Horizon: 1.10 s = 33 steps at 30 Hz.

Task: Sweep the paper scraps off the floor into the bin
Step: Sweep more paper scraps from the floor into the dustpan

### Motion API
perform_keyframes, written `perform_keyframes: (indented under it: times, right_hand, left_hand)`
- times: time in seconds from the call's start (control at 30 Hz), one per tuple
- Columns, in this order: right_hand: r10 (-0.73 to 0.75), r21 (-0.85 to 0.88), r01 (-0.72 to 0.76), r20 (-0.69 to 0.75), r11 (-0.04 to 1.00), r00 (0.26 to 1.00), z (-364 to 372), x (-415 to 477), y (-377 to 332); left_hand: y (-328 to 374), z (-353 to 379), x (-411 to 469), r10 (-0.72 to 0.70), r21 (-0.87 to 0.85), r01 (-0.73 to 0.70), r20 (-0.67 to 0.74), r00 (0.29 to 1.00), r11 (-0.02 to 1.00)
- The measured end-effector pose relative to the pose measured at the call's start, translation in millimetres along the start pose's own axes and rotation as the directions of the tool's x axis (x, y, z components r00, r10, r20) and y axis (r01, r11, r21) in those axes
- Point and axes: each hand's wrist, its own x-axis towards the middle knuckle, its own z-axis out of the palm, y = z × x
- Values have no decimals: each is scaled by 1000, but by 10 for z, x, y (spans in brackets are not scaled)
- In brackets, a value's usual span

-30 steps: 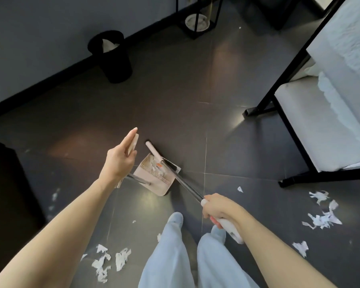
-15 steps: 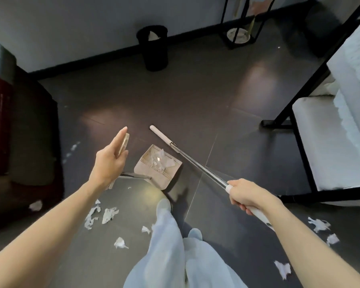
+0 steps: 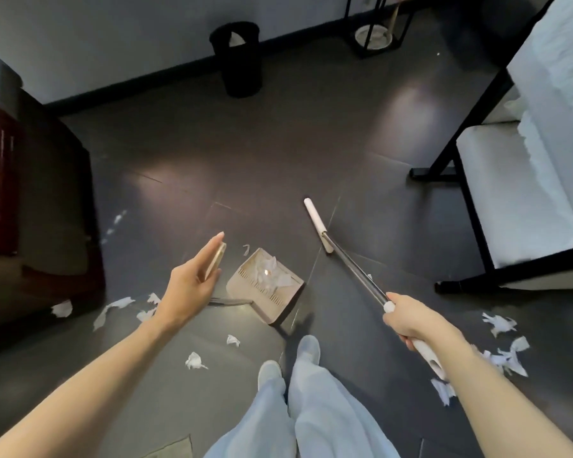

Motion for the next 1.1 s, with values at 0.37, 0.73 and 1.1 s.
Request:
perform_keyframes:
  times: [0.37,0.73,1.1]
  right_hand:
    - [286,130,-276,-72,952,955,381,-143,1057]
    - [167,201,-182,90,962,982,443,28,1121]
    - [174,522,-233,159,821,972,576,-537,1008]
  left_hand:
    - [600,1000,222,291,37,-324,353,889,945]
    - [1058,1847,830,292,38,-348,460,838,937]
    - [1132,1728,835,297,-72,-303,500,814,950]
